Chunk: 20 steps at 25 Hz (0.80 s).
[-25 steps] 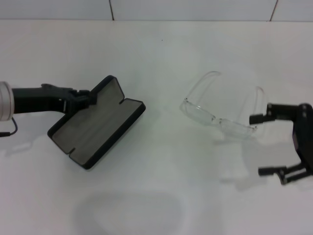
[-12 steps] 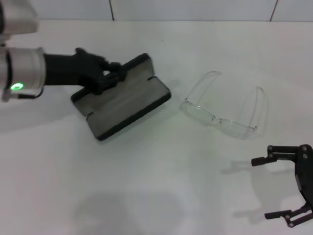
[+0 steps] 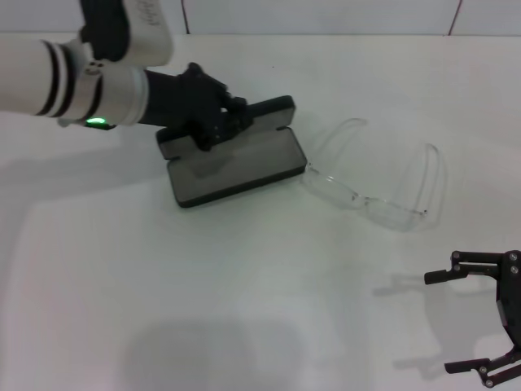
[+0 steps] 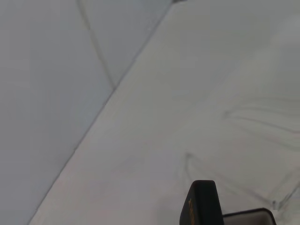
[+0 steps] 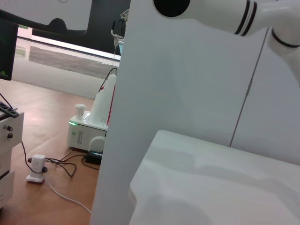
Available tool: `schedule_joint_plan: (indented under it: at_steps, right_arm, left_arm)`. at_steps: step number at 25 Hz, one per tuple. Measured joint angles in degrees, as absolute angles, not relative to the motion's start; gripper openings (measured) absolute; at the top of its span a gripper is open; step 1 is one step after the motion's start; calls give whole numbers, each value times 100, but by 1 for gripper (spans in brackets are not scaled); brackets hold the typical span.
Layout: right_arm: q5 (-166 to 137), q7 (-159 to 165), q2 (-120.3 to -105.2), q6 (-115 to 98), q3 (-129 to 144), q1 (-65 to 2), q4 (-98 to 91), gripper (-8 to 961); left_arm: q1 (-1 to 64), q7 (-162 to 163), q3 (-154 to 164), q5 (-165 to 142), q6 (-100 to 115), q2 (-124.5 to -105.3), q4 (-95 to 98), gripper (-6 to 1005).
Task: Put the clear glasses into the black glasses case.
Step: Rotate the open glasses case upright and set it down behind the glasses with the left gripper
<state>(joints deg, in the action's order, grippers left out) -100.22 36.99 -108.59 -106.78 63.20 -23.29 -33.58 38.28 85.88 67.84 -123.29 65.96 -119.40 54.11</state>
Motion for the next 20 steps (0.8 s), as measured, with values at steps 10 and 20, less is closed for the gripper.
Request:
schedule_joint_plan:
  at_steps: [10,20]
  right_arm:
    - [-10013,3694,-10864,-10686,6319,-2326,-3357,887]
    - [-10001,3713,-10901,-10694,6280,-2225,-3389,886]
  left_arm:
    - [4058,8639,7431,-12265,6865,-11958,5419,216]
    - [4050,8704,7795,-12252,6888,-11979,5542,214]
